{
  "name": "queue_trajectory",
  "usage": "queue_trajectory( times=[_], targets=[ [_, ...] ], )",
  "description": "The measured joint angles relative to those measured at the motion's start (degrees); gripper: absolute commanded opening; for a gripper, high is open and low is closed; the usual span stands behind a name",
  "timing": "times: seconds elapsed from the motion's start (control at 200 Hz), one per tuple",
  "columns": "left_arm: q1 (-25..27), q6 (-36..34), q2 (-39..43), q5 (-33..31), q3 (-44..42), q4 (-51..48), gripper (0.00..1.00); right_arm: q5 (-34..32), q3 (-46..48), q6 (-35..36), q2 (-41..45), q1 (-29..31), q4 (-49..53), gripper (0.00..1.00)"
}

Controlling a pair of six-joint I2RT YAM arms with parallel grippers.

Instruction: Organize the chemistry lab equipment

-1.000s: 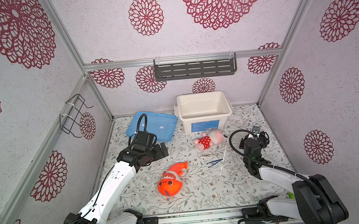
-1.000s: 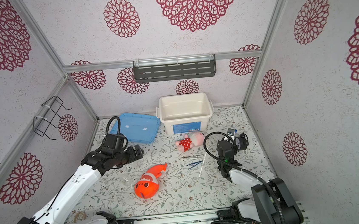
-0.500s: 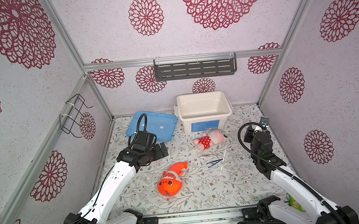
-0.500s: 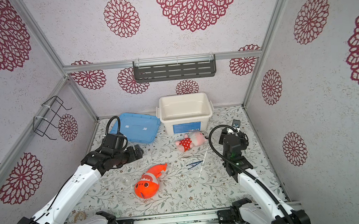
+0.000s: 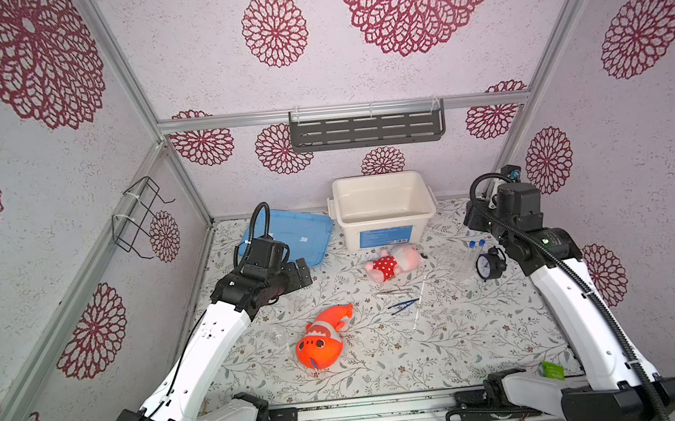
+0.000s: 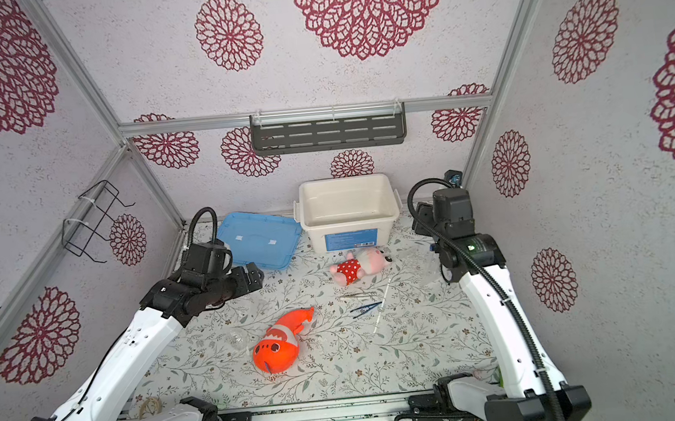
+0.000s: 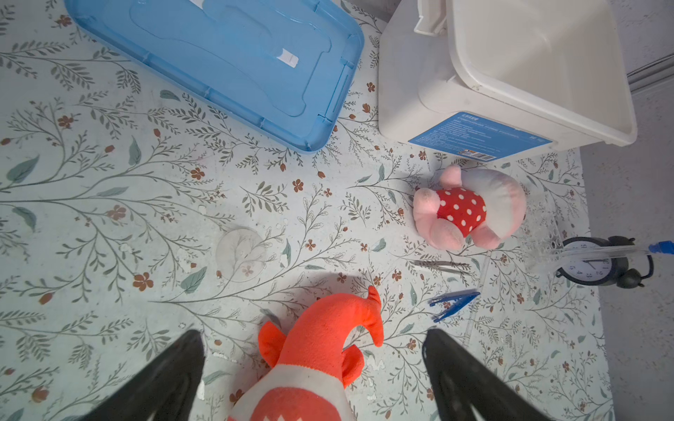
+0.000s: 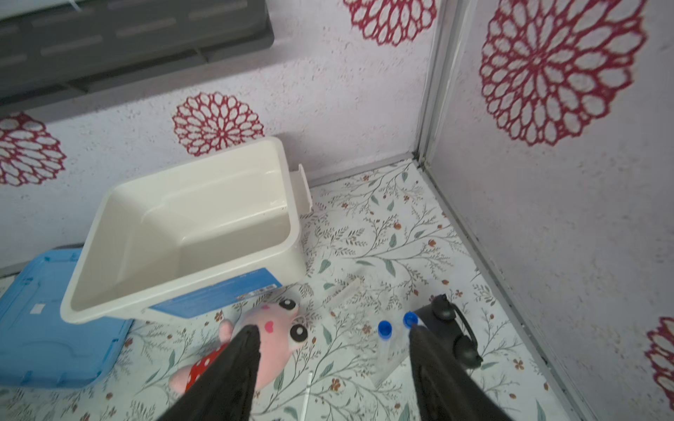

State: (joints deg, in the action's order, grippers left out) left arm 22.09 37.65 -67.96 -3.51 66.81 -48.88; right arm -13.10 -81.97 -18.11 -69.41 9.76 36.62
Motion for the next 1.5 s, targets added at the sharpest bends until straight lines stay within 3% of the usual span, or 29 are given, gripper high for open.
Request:
queue_trajectory(
  times=[0.125, 0.285, 0.34, 0.485, 0.731, 1.501],
  targets=[
    [-0.1, -1.4, 0.1, -0.6, 0.5, -1.1, 0.97, 3.8, -3.0, -0.6, -2.1, -0.2, 7.7, 0.64],
    [-0.1, -2.3, 1.7, -1.9, 0.8, -1.8, 0.97, 7.6, -5.4, -1.2, -5.0, -3.7, 15.6, 0.39],
    [-0.1, -2.3, 2.4, -1.9, 0.8, -1.6, 0.98, 9.3, -6.0, -1.0, -6.9, -6.2, 17.0, 0.35],
    [-0.1, -1.6, 3.5, -1.2, 0.2, -0.1, 0.97, 12.5, -7.1, -0.3, -14.0, -11.2, 18.3, 0.4],
    [-0.1, 0.9, 3.6, 0.9, -4.2, 1.8, 0.98, 13.8, -9.7, 2.2, -23.8, -11.6, 18.6, 0.41],
    [-0.1, 2.9, 3.5, 1.8, -7.4, 4.2, 0.97, 15.5, -12.2, 6.5, -28.9, -11.8, 17.2, 0.41]
  ],
)
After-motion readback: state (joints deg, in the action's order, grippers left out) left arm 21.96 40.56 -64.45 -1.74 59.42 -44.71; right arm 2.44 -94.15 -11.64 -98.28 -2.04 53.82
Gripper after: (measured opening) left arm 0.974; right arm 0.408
